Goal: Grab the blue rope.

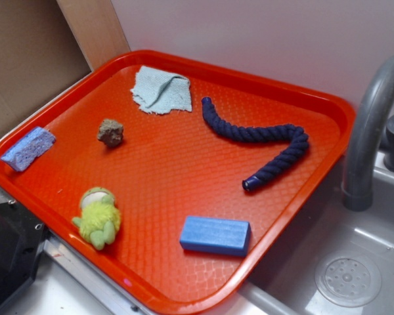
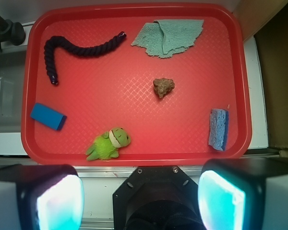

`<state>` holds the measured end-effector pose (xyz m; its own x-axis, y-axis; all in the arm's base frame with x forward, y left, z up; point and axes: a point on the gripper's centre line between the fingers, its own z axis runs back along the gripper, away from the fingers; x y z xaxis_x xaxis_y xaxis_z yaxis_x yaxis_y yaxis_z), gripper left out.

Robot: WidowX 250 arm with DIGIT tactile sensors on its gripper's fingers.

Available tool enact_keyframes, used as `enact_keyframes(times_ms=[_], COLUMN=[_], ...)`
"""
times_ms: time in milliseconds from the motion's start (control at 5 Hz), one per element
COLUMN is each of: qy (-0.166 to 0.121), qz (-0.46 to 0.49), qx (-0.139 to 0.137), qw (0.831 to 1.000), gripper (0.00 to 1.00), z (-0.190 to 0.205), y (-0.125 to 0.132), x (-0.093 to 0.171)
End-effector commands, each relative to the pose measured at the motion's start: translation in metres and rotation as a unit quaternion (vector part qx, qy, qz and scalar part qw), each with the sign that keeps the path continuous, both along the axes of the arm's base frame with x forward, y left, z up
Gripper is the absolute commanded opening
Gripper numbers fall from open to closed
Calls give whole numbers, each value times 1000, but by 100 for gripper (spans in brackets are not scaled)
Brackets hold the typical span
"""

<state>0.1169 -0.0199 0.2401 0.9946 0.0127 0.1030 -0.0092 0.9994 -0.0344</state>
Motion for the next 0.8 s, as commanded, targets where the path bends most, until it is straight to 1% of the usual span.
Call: enact_keyframes(times_ms=[0, 200, 400, 600], qy=[0, -29, -44, -79], qz=[0, 36, 88, 200], qx=[0, -56, -72, -90], qw=[1000, 997, 993, 972], gripper=[100, 100, 100, 100], z=[0, -6, -15, -26], y=[0, -33, -62, -89], x=[0, 12, 29, 60])
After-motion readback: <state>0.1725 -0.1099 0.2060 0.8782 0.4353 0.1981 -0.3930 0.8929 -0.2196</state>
